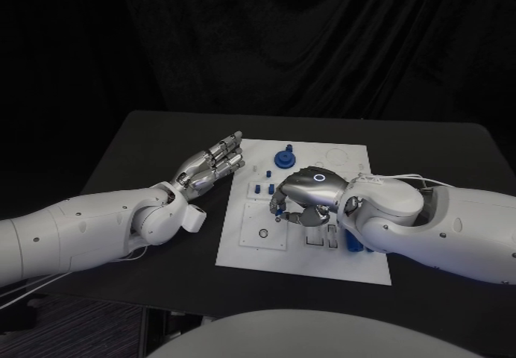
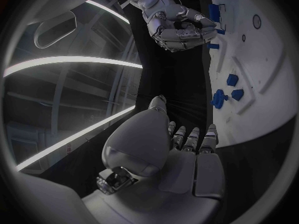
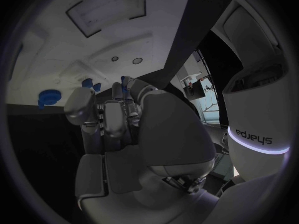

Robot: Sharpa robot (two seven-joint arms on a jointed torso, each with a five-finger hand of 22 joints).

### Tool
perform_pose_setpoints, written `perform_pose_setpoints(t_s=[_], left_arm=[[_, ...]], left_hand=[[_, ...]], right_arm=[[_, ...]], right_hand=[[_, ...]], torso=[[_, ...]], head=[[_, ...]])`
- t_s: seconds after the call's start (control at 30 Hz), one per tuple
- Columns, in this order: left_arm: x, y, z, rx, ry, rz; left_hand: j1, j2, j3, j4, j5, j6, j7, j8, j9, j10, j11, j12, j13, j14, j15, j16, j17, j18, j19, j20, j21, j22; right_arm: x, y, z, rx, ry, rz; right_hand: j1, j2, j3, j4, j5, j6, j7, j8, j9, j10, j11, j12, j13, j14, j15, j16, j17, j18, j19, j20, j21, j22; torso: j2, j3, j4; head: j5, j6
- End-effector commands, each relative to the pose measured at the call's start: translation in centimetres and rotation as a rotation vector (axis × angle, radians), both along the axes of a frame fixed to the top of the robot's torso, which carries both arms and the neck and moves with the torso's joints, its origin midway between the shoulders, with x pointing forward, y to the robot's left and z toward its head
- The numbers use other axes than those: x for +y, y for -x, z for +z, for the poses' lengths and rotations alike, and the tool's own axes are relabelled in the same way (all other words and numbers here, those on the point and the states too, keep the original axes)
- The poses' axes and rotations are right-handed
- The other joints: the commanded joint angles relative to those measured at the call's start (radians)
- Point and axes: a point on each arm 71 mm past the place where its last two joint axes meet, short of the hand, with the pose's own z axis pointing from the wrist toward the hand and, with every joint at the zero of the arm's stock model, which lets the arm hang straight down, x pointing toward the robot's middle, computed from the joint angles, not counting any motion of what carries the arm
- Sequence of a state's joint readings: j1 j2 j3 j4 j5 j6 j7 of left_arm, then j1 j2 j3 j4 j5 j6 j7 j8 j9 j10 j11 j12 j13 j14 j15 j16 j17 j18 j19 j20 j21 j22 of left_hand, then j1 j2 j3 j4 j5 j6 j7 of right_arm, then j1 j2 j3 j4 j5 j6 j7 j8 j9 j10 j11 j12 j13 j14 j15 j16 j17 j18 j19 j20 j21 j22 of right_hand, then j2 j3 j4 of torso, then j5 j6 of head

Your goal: Assemble the parts on the task board

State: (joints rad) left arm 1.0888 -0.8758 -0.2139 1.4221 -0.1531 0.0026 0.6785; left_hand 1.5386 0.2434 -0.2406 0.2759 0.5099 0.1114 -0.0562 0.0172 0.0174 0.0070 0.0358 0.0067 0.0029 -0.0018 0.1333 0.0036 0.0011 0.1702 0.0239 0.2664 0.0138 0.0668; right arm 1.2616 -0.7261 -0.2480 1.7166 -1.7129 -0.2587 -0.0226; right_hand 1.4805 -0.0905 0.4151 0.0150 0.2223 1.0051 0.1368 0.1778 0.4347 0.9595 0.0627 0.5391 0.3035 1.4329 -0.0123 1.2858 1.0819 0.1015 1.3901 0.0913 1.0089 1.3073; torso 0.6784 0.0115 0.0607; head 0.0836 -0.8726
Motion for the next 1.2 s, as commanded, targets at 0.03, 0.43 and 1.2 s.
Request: perform_pose_setpoints(t_s=[0.03, 0.43, 1.2], left_arm=[[0.1, 0.2, 0.6, -0.082, 0.068, 0.005], [-0.1, 0.4, 0.3, -0.071, 0.069, 0.001], [-0.3, 0.4, -0.1, -0.059, 0.068, -0.006]], left_hand=[[0.011, -0.002, 0.006, 0.003, 0.003, -0.004, 0.028, 0.0, 0.0, 0.002, -0.001, -0.004, 0.0, 0.002, -0.008, -0.004, -0.001, 0.009, -0.002, -0.006, 0.002, -0.001], [0.014, -0.001, 0.009, 0.002, 0.004, 0.007, 0.035, 0.002, 0.002, 0.003, 0.003, -0.004, 0.0, 0.002, -0.009, -0.004, -0.001, 0.009, -0.002, -0.006, 0.002, -0.002], [0.016, 0.002, 0.012, 0.002, 0.005, 0.017, 0.032, 0.004, 0.004, 0.005, 0.01, -0.003, 0.001, 0.002, -0.008, -0.004, -0.001, 0.009, -0.001, -0.006, 0.003, -0.001]], right_arm=[[0.2, 0.1, -0.8, 0.001, 0.069, 0.014], [0.7, 0.0, -1.0, -0.029, 0.07, 0.004], [1.6, -0.5, -1.7, -0.022, 0.141, 0.017]], right_hand=[[0.005, 0.003, -0.004, 0.0, -0.008, -0.008, -0.001, -0.005, 0.0, 0.002, 0.005, -0.007, -0.001, -0.008, 0.001, -0.008, -0.006, 0.003, -0.008, -0.001, -0.009, 0.125], [0.005, 0.004, -0.005, -0.001, -0.012, -0.009, 0.0, -0.007, 0.003, 0.001, 0.006, -0.011, -0.002, -0.009, 0.003, -0.007, -0.005, 0.004, -0.011, 0.001, -0.012, 0.125], [-0.006, 0.008, -0.017, 0.009, -0.004, 0.023, -0.007, 0.0, 0.025, -0.006, 0.006, -0.039, -0.012, -0.01, 0.003, -0.001, 0.002, 0.004, -0.014, 0.003, -0.011, 0.124]], torso=[[-0.001, -0.0007, 0.0021], [-0.001, 0.0002, 0.0014], [0.0, -0.0004, -0.0014]], head=[[0.006, 0.0], [0.018, 0.0], [0.03, 0.0]])
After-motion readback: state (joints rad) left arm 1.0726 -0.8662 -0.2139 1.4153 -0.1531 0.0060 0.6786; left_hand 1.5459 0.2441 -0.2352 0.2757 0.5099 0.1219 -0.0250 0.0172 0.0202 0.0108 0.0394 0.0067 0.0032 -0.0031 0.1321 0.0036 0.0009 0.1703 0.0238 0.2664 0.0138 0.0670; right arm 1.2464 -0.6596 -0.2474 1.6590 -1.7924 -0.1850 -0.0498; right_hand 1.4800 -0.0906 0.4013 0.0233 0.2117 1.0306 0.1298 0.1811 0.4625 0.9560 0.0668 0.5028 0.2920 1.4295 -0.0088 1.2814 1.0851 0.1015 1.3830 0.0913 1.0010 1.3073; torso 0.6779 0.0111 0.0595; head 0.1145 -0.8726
